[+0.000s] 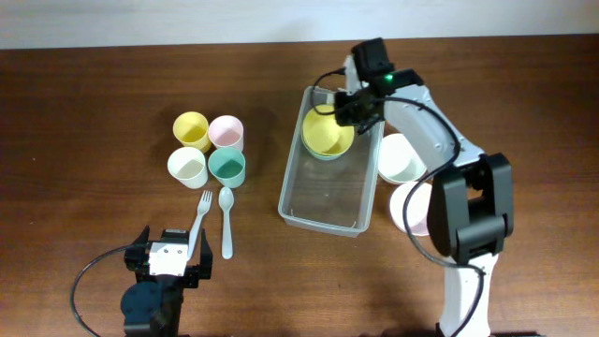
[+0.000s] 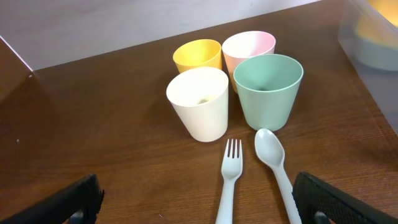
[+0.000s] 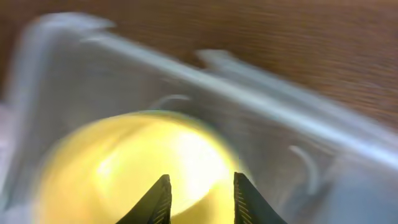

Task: Pack container
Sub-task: 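Lower the yellow bowl into the container, stacking it on the mint bowl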

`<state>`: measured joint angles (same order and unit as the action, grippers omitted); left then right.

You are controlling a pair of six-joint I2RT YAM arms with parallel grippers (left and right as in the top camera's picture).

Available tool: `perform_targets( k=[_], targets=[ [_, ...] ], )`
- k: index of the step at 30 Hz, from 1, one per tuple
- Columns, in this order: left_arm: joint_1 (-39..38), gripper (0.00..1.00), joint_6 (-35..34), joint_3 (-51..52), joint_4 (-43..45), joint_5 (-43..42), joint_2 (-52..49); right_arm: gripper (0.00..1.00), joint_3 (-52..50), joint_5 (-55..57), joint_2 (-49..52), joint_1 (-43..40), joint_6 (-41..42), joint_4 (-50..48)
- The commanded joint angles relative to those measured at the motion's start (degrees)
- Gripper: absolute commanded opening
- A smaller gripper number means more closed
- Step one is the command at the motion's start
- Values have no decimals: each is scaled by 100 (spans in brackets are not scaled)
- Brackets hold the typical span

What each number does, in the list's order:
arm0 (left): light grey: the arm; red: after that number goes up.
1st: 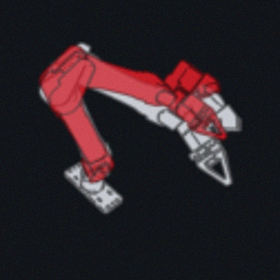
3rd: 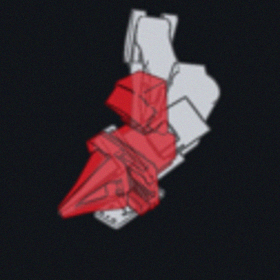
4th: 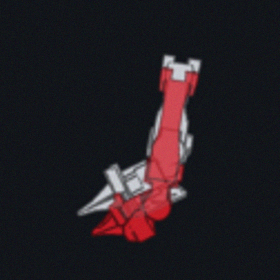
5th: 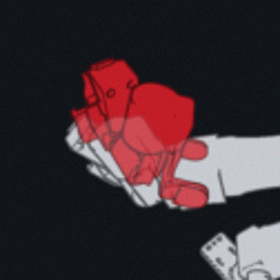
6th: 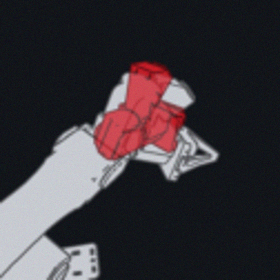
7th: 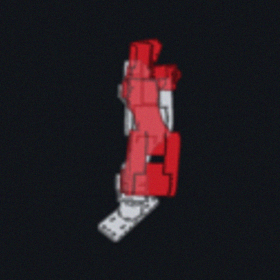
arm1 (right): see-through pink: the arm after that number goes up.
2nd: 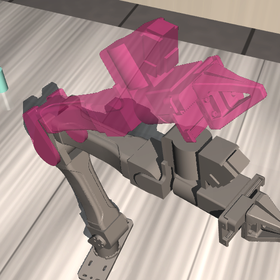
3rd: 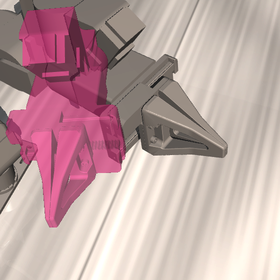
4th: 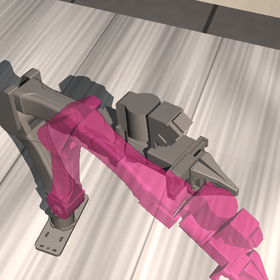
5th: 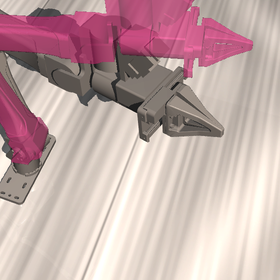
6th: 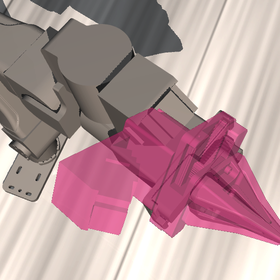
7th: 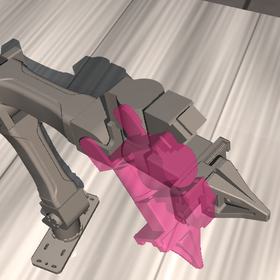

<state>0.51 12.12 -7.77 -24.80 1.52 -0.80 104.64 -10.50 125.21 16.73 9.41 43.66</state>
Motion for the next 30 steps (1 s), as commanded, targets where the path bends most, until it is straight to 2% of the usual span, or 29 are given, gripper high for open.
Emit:
perform_targets(
  k=[1,20,30],
  targets=[
    [0,100,-94,50,13,-61,39,22,48,66,-278,328,-127,-17],
    [0,100,-94,50,13,-61,39,19,42,87,636,590,-170,-120],
    [0,100,-94,50,13,-63,39,21,52,317,597,533,-170,-57]
  ],
)
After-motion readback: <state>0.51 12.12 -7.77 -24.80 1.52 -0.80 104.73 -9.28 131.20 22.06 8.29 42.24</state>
